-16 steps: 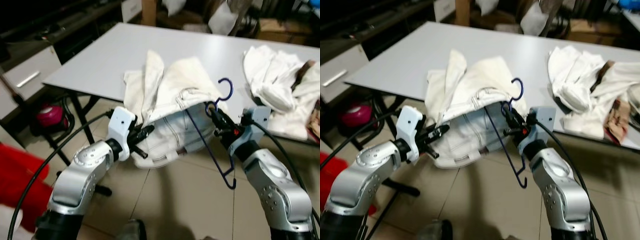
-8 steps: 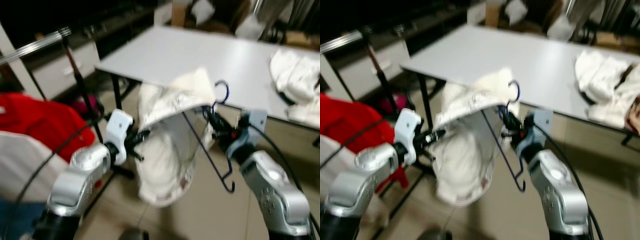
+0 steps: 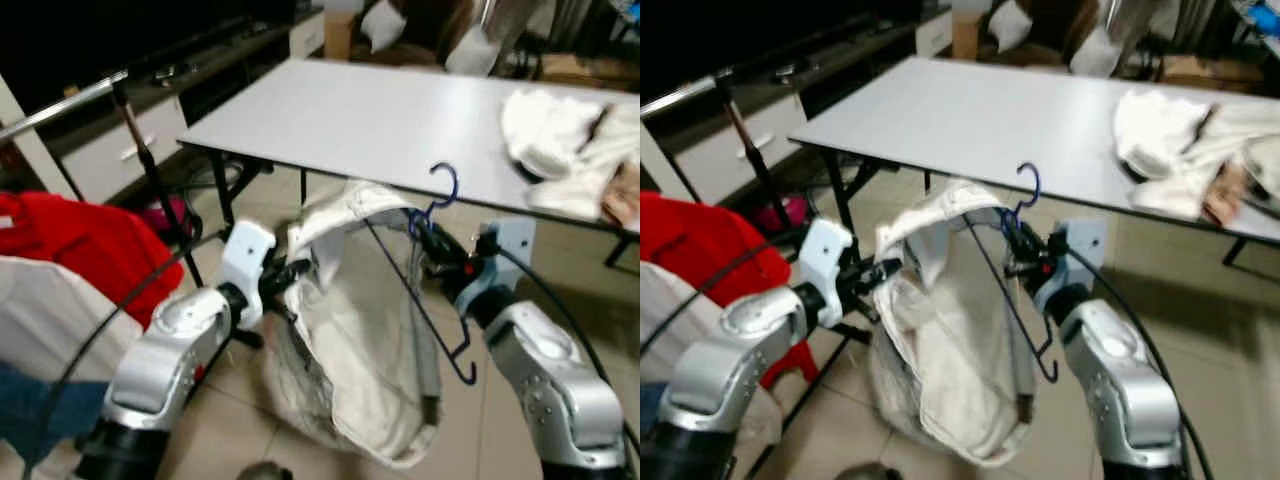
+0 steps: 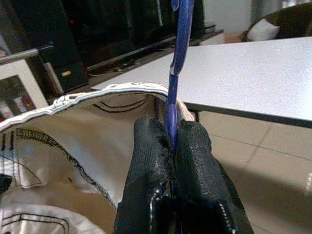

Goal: Hang hanger

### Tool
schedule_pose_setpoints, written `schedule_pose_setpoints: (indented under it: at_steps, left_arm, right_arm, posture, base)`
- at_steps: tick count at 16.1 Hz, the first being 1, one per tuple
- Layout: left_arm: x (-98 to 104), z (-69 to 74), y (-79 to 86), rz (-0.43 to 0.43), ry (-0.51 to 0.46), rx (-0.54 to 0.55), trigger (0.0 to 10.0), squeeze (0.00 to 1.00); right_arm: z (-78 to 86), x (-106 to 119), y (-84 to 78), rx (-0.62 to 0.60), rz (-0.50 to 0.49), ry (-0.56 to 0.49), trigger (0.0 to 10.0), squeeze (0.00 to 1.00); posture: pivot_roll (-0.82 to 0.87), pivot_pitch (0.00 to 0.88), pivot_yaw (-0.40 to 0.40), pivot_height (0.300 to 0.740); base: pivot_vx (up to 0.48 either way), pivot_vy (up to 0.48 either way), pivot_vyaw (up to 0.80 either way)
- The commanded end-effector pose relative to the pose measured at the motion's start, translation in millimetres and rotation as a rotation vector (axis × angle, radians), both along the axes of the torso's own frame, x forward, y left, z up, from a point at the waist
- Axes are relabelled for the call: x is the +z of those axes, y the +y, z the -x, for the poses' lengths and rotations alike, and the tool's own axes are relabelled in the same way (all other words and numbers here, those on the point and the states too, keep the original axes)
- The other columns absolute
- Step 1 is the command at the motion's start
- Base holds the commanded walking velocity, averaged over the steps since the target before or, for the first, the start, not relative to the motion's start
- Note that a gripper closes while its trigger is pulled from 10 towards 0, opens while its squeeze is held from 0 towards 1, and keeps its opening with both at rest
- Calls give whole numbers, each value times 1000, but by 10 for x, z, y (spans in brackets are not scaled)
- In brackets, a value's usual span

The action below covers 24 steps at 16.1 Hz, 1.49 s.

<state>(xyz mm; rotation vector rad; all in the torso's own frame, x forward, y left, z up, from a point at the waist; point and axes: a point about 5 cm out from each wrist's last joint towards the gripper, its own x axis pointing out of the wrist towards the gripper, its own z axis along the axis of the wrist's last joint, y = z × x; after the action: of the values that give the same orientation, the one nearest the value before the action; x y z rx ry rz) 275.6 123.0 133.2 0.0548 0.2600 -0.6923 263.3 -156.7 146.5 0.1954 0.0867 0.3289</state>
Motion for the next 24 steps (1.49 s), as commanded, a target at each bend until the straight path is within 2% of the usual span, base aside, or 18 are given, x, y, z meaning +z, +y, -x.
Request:
schedule_pose_setpoints:
  at_steps: [1,5,6,7,13,15,16,17,19,20,21,22,23,24]
  left_arm:
    - [127,-43,10,-7,-63,1,10000,0]
    - [120,-83,33,9,-48,42,10000,0]
    - [117,-106,50,7,-49,59,5804,0]
    - [110,-183,112,-1,-44,120,0,0]
    - [125,-212,86,10,-30,103,0,0]
    - [156,-201,1,-13,1,-29,0,0]
    - [173,-207,-15,-12,0,-45,0,0]
    - [285,-256,-91,32,-7,-81,0,0]
    - [534,-334,-227,126,-30,-148,0,0]
    - [764,-401,-331,221,-40,-189,0,0]
    - [827,-417,-358,248,-40,-201,0,0]
    - [998,-484,-408,318,-47,-214,0,0]
    - [998,-484,-408,318,-47,-214,0,0]
    - [1203,-585,-419,399,-50,-202,0,0]
  right_arm:
    - [-23,83,-3,-11,-4,-45,10000,0]
    - [-33,44,37,9,-17,-26,10000,0]
    - [-39,37,39,9,-20,-22,10000,0]
    - [-57,44,44,14,-22,-22,10000,0]
    - [-133,112,36,11,-35,-45,10000,0]
    - [-308,245,11,-83,-231,-77,10000,0]
    - [-338,263,9,-96,-261,-82,10000,0]
    - [-412,284,22,-105,-316,-90,10000,0]
    - [-512,273,68,-110,-357,-97,10000,0]
    - [-586,254,102,-116,-385,-106,10000,0]
    - [-606,248,112,-118,-392,-108,10000,0]
    - [-653,227,142,-136,-399,-116,10000,0]
    - [-653,227,142,-136,-399,-116,10000,0]
    - [-689,179,157,-174,-394,-126,10000,0]
  posture:
    - [-69,0,53,740]
    - [-61,0,52,740]
    - [-60,0,53,740]
    - [-62,0,55,740]
    - [-59,0,48,740]
    - [-51,0,45,740]
    - [-48,0,45,740]
    - [-41,0,44,740]
    - [-32,0,46,740]
    - [-22,0,50,740]
    - [-20,0,51,740]
    - [-11,0,62,740]
    - [-11,0,62,740]
    - [-8,0,70,740]
  base:
    - [0,-322,0]
    - [0,-156,0]
    - [0,0,0]
    - [0,0,0]
    - [0,0,0]
    - [0,0,0]
    - [0,0,0]
    - [0,0,0]
    - [0,0,0]
    - [0,0,0]
    - [0,0,0]
    - [0,0,0]
    - [0,0,0]
    - [0,0,0]
